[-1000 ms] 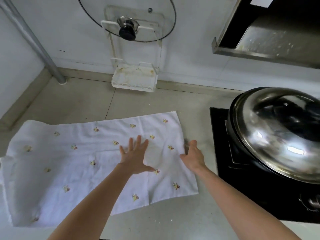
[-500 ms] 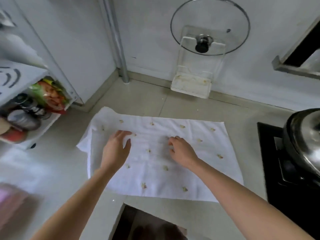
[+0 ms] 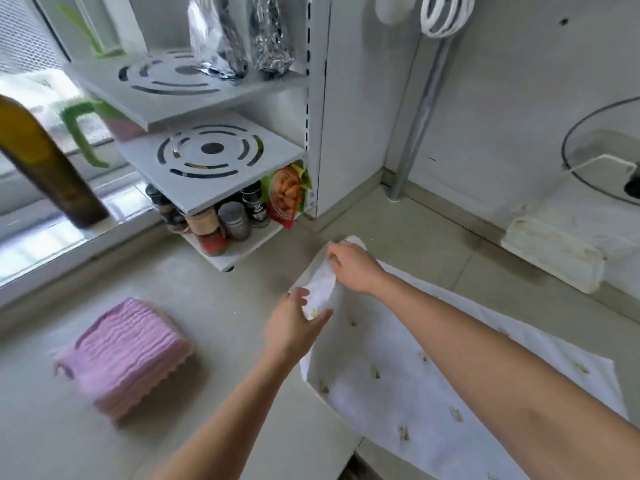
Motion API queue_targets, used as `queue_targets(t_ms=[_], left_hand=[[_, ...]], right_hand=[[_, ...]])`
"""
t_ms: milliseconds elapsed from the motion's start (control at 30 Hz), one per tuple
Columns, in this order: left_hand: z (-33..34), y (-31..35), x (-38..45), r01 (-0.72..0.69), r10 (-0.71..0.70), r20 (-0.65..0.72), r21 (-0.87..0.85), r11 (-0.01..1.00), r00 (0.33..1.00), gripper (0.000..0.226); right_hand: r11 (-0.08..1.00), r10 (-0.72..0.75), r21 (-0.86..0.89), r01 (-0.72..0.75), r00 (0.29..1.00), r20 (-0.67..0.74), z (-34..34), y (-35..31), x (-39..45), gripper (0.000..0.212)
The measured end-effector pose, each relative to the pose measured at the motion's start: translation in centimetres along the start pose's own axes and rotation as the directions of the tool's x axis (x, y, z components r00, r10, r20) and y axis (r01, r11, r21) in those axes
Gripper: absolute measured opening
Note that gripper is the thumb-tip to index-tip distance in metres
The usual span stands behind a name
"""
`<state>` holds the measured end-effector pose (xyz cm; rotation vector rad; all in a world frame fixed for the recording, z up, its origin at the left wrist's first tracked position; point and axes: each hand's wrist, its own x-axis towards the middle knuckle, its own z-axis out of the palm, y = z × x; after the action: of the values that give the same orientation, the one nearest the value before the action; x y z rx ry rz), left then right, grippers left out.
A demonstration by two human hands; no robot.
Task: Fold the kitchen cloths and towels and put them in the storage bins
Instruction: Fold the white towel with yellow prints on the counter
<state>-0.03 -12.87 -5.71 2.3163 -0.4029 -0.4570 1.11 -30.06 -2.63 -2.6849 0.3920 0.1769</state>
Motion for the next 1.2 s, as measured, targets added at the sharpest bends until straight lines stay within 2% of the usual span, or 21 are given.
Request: queue_targets(t_ms=[100, 167, 233, 300, 400, 467, 533, 567, 667, 733, 800, 867, 933, 1000, 1033, 1100, 1200], left_hand=[[0.8, 0.9, 1.5, 0.002, 0.001, -0.029, 0.108, 0.994, 1.000, 0.063], [0.9, 0.8, 2.6, 0.021, -0.025, 0.017, 0.180, 0.983, 1.000, 0.050], [0.5, 0.6, 3.1, 0.052, -0.055, 0.014, 0.161, 0.986, 0.998, 0.026], [-0.1, 0.0, 3.2, 0.071, -0.069, -0.026, 0.064, 0.995, 0.997, 0.009], [-1.7, -1.4, 2.8, 0.177, -0.189, -0.105, -0.117, 0.977, 0.976, 0.008], [-3.0, -2.2, 2.1, 0.285, -0.319, -0.065, -0.312, 0.906, 0.945, 0.009], [-4.2, -2.6, 1.4, 0.325, -0.358, 0.032, -0.499, 0.803, 0.933, 0.022], [-4.6, -2.9, 1.3, 0.324, -0.341, 0.071, -0.537, 0.779, 0.937, 0.027], [-5.8, -3.2, 1.1, 0.312, -0.298, 0.105, -0.459, 0.832, 0.949, 0.020], [-6.5, -3.2, 1.3, 0.337, -0.336, 0.077, -0.419, 0.843, 0.939, 0.010], [-7.4, -3.2, 1.5, 0.346, -0.355, 0.033, -0.326, 0.880, 0.934, 0.015], [-8.6, -3.2, 1.5, 0.342, -0.353, 0.003, -0.252, 0.905, 0.936, 0.011], [-9.8, -3.2, 1.6, 0.334, -0.342, 0.025, -0.301, 0.893, 0.939, 0.006], [-11.0, -2.9, 1.3, 0.299, -0.295, 0.067, -0.365, 0.882, 0.953, 0.004], [-11.5, -2.8, 1.1, 0.271, -0.263, 0.075, -0.372, 0.888, 0.962, 0.006], [-12.4, -2.7, 0.6, 0.217, -0.200, 0.083, -0.334, 0.917, 0.976, 0.018], [-13.0, -1.9, -0.1, 0.071, -0.063, 0.064, -0.120, 0.990, 0.996, 0.023]], right_hand=[[0.997, -0.048, -0.066, 0.050, 0.998, 0.034, 0.0, 0.2, 2.7, 0.028], [0.993, -0.057, -0.097, 0.063, 0.997, 0.059, 0.1, 0.7, 4.6, 0.026], [0.990, -0.061, -0.122, 0.070, 0.995, 0.075, 0.5, 1.2, 6.4, 0.022], [0.980, -0.079, -0.175, 0.097, 0.991, 0.106, 0.9, 1.7, 7.9, 0.021], [0.938, -0.098, -0.296, 0.179, 0.958, 0.269, 2.1, 2.4, 9.3, 0.042], [0.885, -0.105, -0.385, 0.261, 0.918, 0.382, 2.8, 2.6, 9.5, 0.057], [0.835, -0.143, -0.437, 0.333, 0.900, 0.412, 3.1, 2.6, 9.5, 0.061], [0.822, -0.153, -0.453, 0.345, 0.900, 0.408, 3.1, 2.4, 9.5, 0.060], [0.799, -0.183, -0.492, 0.346, 0.919, 0.349, 2.5, 1.4, 9.2, 0.045], [0.837, -0.182, -0.478, 0.267, 0.959, 0.216, 1.9, 0.4, 9.0, 0.034], [0.859, -0.168, -0.486, 0.162, 0.985, 0.032, 1.2, -0.9, 8.9, 0.028], [0.922, -0.138, -0.380, 0.074, 0.980, -0.144, 0.6, -2.0, 8.5, 0.023], [0.996, -0.035, -0.088, 0.012, 0.962, -0.271, 0.3, -3.1, 8.1, 0.019], [0.973, 0.063, 0.231, 0.000, 0.962, -0.266, -0.1, -4.0, 7.9, 0.016], [0.947, 0.074, 0.322, 0.008, 0.967, -0.244, -0.3, -4.4, 7.7, 0.016], [0.911, 0.092, 0.412, 0.005, 0.972, -0.214, -0.6, -5.0, 7.2, 0.018], [0.851, 0.187, 0.523, -0.036, 0.953, -0.239, -0.8, -5.0, 6.1, 0.015]])
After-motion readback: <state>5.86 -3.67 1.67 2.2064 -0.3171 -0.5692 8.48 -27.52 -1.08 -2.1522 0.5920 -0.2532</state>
